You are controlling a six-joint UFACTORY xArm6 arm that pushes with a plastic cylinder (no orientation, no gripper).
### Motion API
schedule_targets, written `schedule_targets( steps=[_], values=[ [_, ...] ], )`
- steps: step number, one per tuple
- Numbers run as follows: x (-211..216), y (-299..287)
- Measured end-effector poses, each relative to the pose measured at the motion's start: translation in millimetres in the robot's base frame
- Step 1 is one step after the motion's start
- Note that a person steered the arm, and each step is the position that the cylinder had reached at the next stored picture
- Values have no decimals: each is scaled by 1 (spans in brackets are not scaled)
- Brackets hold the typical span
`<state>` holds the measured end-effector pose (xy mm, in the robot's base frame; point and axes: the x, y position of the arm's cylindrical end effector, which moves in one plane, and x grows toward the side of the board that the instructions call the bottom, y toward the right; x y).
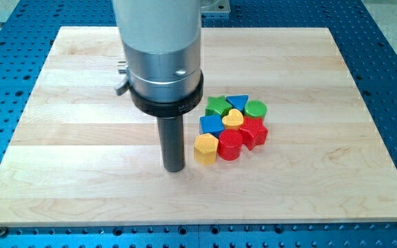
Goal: Separate green blocks from group of blocks
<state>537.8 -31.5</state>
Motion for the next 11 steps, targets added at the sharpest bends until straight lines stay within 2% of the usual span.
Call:
schedule_targets(
  steps=[1,2,3,4,6,7,8,9,10,11],
  values=[
    [-5,4],
    [14,16],
    [-4,19],
    [-21,54],
    [-43,49],
    [-89,62],
    [-106,69],
    [-113,129],
    [-114,163],
    [-101,239]
  ],
)
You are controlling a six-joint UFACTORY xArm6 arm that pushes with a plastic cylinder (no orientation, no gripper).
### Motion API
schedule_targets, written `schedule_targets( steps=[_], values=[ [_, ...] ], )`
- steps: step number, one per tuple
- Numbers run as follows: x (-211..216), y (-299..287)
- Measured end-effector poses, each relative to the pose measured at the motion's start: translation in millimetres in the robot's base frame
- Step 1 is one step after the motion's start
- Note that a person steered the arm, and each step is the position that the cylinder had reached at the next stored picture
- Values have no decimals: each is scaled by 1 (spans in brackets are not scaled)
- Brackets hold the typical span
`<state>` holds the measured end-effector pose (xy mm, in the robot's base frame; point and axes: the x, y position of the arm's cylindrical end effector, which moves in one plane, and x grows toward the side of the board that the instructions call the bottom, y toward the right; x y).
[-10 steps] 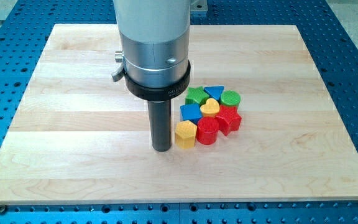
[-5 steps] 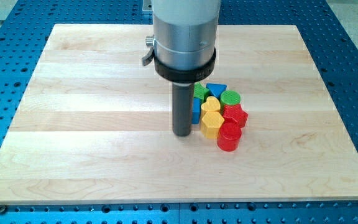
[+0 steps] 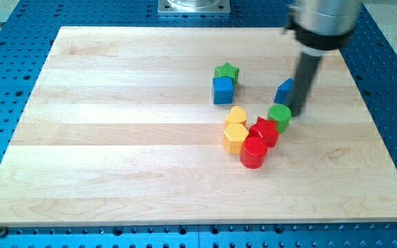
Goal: Separate green blocks from group of blocks
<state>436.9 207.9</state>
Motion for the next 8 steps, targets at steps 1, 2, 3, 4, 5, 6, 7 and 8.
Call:
schedule_targets(
  steps=[1,2,3,4,5,6,7,8],
  values=[
    [38,7],
    [50,-29],
    [26,-47],
    [57,-59],
    [30,-98],
    [-9,-115],
    [-39,-118],
    [-48,-107]
  ],
)
